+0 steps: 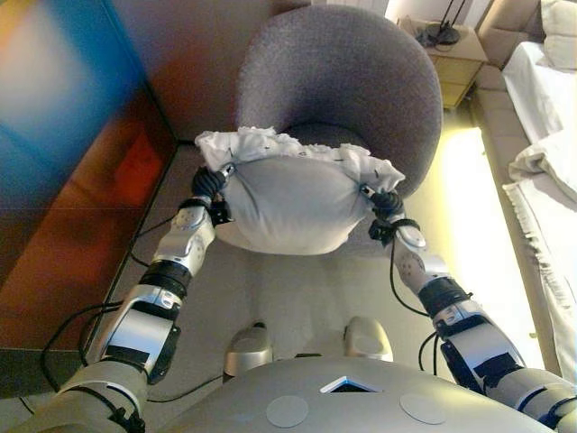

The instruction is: Pick up the cushion and take it to the sofa

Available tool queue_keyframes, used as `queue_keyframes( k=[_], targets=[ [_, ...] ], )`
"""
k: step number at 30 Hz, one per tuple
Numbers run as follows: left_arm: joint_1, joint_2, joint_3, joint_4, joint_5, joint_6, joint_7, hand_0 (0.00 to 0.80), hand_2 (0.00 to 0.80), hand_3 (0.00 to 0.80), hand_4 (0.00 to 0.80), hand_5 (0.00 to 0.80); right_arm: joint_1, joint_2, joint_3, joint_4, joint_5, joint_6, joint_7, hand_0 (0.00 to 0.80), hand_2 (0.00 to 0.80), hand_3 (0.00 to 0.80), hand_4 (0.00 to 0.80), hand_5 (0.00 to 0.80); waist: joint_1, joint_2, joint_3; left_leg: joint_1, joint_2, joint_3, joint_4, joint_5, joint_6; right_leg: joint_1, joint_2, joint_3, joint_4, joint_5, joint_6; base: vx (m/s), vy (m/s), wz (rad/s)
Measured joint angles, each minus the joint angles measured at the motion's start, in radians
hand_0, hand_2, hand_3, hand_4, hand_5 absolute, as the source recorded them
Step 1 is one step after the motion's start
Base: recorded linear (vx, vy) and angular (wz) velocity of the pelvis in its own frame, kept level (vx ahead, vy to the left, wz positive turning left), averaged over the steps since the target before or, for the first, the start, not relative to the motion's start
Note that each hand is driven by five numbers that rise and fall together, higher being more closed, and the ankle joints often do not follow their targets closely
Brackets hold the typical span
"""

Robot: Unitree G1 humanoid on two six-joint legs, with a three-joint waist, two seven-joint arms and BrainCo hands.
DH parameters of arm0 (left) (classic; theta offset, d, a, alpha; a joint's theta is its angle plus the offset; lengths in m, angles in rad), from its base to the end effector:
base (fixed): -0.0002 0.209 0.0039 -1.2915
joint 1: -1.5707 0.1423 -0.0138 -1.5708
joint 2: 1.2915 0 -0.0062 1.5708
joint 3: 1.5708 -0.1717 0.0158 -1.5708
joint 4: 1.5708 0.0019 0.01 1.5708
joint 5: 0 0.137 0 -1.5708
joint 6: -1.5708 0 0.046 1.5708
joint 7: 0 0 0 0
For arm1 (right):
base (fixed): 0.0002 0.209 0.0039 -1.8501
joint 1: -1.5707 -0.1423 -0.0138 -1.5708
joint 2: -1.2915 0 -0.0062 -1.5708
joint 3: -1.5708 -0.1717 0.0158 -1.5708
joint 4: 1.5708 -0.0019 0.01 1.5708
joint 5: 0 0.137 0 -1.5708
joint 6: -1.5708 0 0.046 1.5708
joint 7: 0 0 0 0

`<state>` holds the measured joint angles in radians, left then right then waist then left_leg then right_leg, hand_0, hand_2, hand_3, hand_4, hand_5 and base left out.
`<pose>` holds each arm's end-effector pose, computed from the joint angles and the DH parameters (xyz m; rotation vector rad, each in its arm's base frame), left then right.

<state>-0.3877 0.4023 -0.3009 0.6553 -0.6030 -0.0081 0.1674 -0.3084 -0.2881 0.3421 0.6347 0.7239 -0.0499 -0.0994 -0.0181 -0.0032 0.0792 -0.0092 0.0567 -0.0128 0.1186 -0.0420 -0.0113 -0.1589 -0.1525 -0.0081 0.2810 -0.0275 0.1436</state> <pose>0.2576 0.1980 0.0284 -0.0362 0.3376 0.1060 0.2384 -0.1637 0.0050 0.2561 0.3944 0.0046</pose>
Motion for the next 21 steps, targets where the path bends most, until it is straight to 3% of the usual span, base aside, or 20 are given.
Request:
queue_keyframes(
  k=[1, 2, 3, 4, 5, 6, 7, 9, 11, 13, 14, 15, 17, 18, 19, 21],
  targets=[
    [0.0, -0.001, 0.0, 0.0, 0.0, 0.0, 0.0, 0.8, 0.8, 0.8, 0.8, 0.8, 0.0, 0.0, 0.001, 0.003, 0.007, 0.01, 0.002, 0.8, 0.8, 0.8, 0.8, 0.8, -0.013, -0.005, 0.001, -0.002, -0.004, -0.007, -0.004, 0.001, -0.003, 0.019, 0.022, 0.0, -0.074, -0.001, 0.002, 0.579, 0.015, 0.47],
    [0.001, -0.001, 0.002, 0.001, 0.0, 0.0, -0.001, 0.8, 0.8, 0.8, 0.8, 0.8, 0.004, -0.004, 0.0, 0.006, 0.014, 0.018, 0.002, 0.8, 0.8, 0.8, 0.8, 0.8, -0.038, -0.019, 0.007, 0.003, -0.02, -0.038, -0.026, 0.013, -0.029, 0.056, 0.03, 0.009, -0.136, 0.029, -0.019, 0.632, 0.021, 1.05],
    [-0.001, -0.029, 0.004, 0.002, 0.001, 0.0, -0.001, 0.8, 0.8, 0.8, 0.8, 0.8, 0.015, -0.008, -0.02, 0.012, 0.016, 0.022, 0.0, 0.8, 0.8, 0.8, 0.8, 0.8, -0.086, -0.039, 0.014, 0.003, -0.061, -0.041, 0.041, -0.01, -0.017, 0.073, 0.007, -0.006, -0.139, 0.04, -0.027, 0.541, 0.012, 1.04],
    [0.006, -0.064, 0.006, 0.003, 0.001, 0.0, 0.0, 0.8, 0.8, 0.8, 0.8, 0.8, 0.023, -0.027, -0.029, 0.012, 0.017, 0.027, -0.003, 0.8, 0.8, 0.8, 0.8, 0.8, -0.101, -0.06, 0.025, -0.008, -0.12, 0.004, 0.222, -0.062, 0.001, 0.078, -0.024, -0.01, -0.116, 0.033, -0.034, 0.469, -0.012, 0.69],
    [0.026, -0.095, 0.005, 0.002, 0.001, 0.0, -0.001, 0.8, 0.8, 0.8, 0.8, 0.8, 0.033, -0.055, -0.026, 0.007, 0.018, 0.029, -0.003, 0.8, 0.8, 0.8, 0.8, 0.8, -0.108, -0.041, 0.019, 0.015, -0.146, 0.028, 0.335, -0.132, 0.019, 0.091, -0.028, -0.012, -0.111, 0.026, -0.034, 0.396, -0.041, 0.16],
    [0.036, -0.117, 0.005, 0.002, 0.002, 0.001, -0.002, 0.8, 0.8, 0.8, 0.8, 0.8, 0.044, -0.09, -0.025, -0.003, 0.018, 0.032, -0.001, 0.8, 0.8, 0.8, 0.8, 0.8, -0.126, 0.005, 0.0, 0.076, -0.139, 0.026, 0.282, -0.178, 0.037, 0.092, 0.004, -0.025, -0.101, 0.023, -0.051, 0.35, -0.067, 0.23],
    [0.025, -0.129, 0.005, -0.002, 0.002, 0.001, -0.004, 0.8, 0.8, 0.8, 0.8, 0.8, 0.037, -0.107, -0.029, -0.006, 0.024, 0.032, 0.0, 0.8, 0.8, 0.8, 0.8, 0.8, -0.149, 0.035, -0.008, 0.139, -0.104, -0.016, 0.149, -0.218, 0.046, 0.07, 0.044, -0.032, -0.058, 0.008, -0.049, 0.284, -0.083, 0.19],
    [0.018, -0.115, 0.014, -0.007, 0.002, -0.001, -0.002, 0.8, 0.8, 0.8, 0.8, 0.8, 0.021, -0.088, -0.036, -0.012, 0.035, 0.036, -0.001, 0.8, 0.8, 0.8, 0.8, 0.8, -0.161, -0.017, 0.0, 0.175, -0.095, -0.042, 0.064, -0.201, 0.039, 0.031, 0.055, -0.021, 0.002, -0.013, -0.068, 0.21, -0.116, 0.08],
    [0.021, -0.092, 0.017, 0.004, 0.002, 0.006, 0.006, 0.8, 0.8, 0.8, 0.8, 0.8, 0.02, -0.07, -0.034, -0.037, 0.034, 0.04, -0.003, 0.8, 0.8, 0.8, 0.8, 0.8, -0.16, -0.03, -0.004, 0.14, -0.075, -0.004, 0.128, -0.213, -0.004, 0.014, 0.079, -0.031, 0.027, -0.02, -0.086, 0.237, -0.198, -0.1],
    [0.021, -0.068, 0.04, 0.002, 0.001, 0.006, 0.007, 0.8, 0.8, 0.8, 0.8, 0.8, 0.007, -0.062, -0.027, -0.071, 0.033, 0.048, -0.001, 0.8, 0.8, 0.8, 0.8, 0.8, -0.157, -0.039, -0.008, 0.012, -0.056, 0.062, 0.365, -0.236, -0.064, -0.004, 0.092, -0.037, 0.046, -0.068, -0.118, 0.283, -0.218, -0.15],
    [0.021, -0.067, 0.052, 0.002, 0.0, 0.005, 0.007, 0.8, 0.8, 0.8, 0.8, 0.8, 0.004, -0.059, -0.022, -0.074, 0.033, 0.055, -0.001, 0.8, 0.8, 0.8, 0.8, 0.8, -0.152, -0.046, -0.009, -0.048, -0.05, 0.077, 0.475, -0.201, -0.115, -0.003, 0.087, -0.035, 0.039, -0.066, -0.129, 0.213, -0.142, -0.15],
    [0.027, -0.069, 0.058, 0.003, 0.0, 0.005, 0.007, 0.8, 0.8, 0.8, 0.8, 0.8, 0.004, -0.056, -0.013, -0.072, 0.033, 0.057, -0.002, 0.8, 0.8, 0.8, 0.8, 0.8, -0.134, -0.052, -0.011, -0.07, -0.047, 0.099, 0.522, -0.144, -0.137, 0.008, 0.078, -0.032, 0.032, -0.059, -0.135, 0.22, -0.049, -0.25],
    [0.033, -0.07, 0.075, 0.001, 0.001, 0.004, 0.006, 0.8, 0.8, 0.8, 0.8, 0.8, 0.004, -0.042, -0.009, -0.072, 0.033, 0.056, -0.002, 0.8, 0.8, 0.8, 0.8, 0.8, -0.116, -0.048, -0.011, -0.075, -0.04, 0.115, 0.559, -0.08, -0.125, 0.046, 0.076, -0.029, -0.007, -0.069, -0.151, 0.238, 0.035, -0.11],
    [0.036, -0.076, 0.085, -0.01, 0.001, 0.003, 0.005, 0.8, 0.8, 0.8, 0.8, 0.8, 0.005, -0.038, -0.009, -0.069, 0.033, 0.055, -0.004, 0.8, 0.8, 0.8, 0.8, 0.8, -0.113, -0.051, -0.007, -0.097, -0.026, 0.129, 0.595, -0.05, -0.1, 0.072, 0.077, -0.03, -0.04, -0.057, -0.168, 0.233, 0.139, 0.01],
    [0.04, -0.076, 0.087, -0.019, 0.001, 0.003, 0.004, 0.8, 0.8, 0.8, 0.8, 0.8, 0.005, -0.037, -0.007, -0.069, 0.033, 0.055, -0.005, 0.8, 0.8, 0.8, 0.8, 0.8, -0.099, -0.056, -0.006, -0.102, -0.007, 0.135, 0.593, -0.052, -0.072, 0.093, 0.083, -0.03, -0.067, -0.047, -0.176, 0.262, 0.208, 0.01],
    [0.04, -0.069, 0.086, -0.033, 0.002, 0.003, -0.005, 0.8, 0.8, 0.8, 0.8, 0.8, 0.005, -0.037, -0.008, -0.07, 0.033, 0.055, -0.011, 0.8, 0.8, 0.8, 0.8, 0.8, -0.089, -0.063, -0.008, -0.102, 0.039, 0.144, 0.479, -0.059, -0.067, 0.125, 0.095, -0.033, -0.118, -0.042, -0.186, 0.306, 0.257, 0.06]
  ],
)
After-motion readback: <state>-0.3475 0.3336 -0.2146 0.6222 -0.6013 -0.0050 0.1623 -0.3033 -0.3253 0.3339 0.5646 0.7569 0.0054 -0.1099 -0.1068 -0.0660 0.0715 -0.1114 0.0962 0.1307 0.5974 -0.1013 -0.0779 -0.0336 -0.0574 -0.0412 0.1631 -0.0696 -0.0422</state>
